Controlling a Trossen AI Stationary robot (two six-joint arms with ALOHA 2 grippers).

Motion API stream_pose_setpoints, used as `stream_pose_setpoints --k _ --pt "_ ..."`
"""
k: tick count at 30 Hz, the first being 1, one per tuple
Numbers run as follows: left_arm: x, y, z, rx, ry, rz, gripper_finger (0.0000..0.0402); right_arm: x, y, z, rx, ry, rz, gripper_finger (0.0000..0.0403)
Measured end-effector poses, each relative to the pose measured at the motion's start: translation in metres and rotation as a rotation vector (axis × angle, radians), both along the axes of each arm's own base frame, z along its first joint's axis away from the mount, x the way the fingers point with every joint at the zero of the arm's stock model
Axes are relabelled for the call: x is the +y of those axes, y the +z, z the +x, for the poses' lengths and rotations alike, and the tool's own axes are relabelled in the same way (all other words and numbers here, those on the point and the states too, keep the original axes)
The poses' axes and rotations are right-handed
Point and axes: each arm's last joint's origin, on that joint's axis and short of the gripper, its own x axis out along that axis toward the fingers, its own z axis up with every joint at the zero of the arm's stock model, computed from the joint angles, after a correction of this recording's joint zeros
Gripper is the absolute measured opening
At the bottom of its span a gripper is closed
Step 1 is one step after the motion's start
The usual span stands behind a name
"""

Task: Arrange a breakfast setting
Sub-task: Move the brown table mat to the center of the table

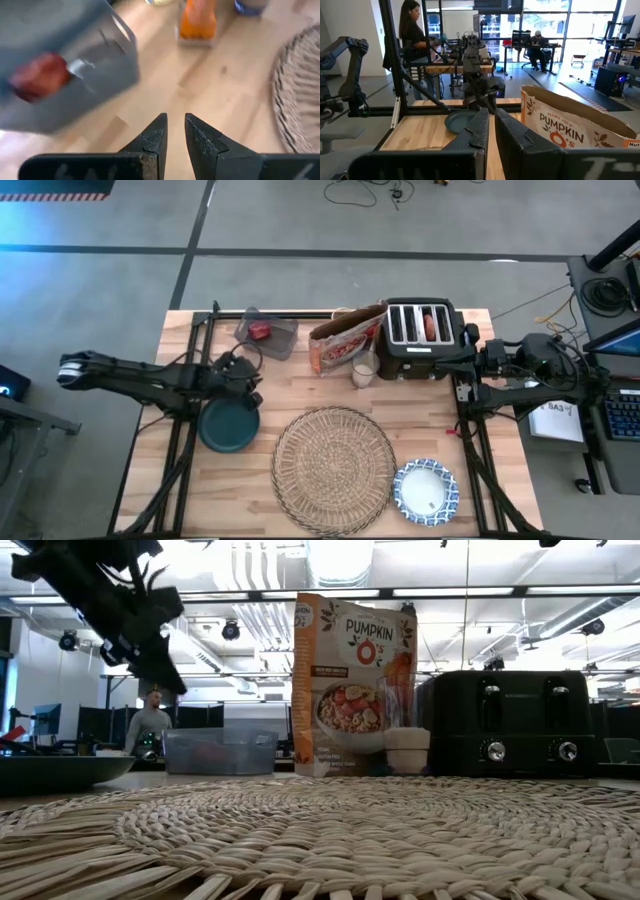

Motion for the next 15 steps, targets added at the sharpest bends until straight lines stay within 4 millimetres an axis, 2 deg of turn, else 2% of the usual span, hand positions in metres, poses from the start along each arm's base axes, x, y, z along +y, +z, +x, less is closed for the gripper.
stream_pose_setpoints --k 6,12,15 --pt "-0.007 -0.008 0.012 0.008 -0.108 -0.119 0.0050 0.000 0.000 0.000 0.000 0.000 0.000 0.0022" --pt "-0.026 -0.017 0.038 -0.044 -0.329 -0.184 0.0050 0.000 0.000 0.000 -0.001 0.000 0.000 0.0022" --pt "-0.038 -0.027 0.051 -0.050 -0.425 -0.162 0.0050 0.000 0.000 0.000 -0.001 0.000 0.000 0.0022"
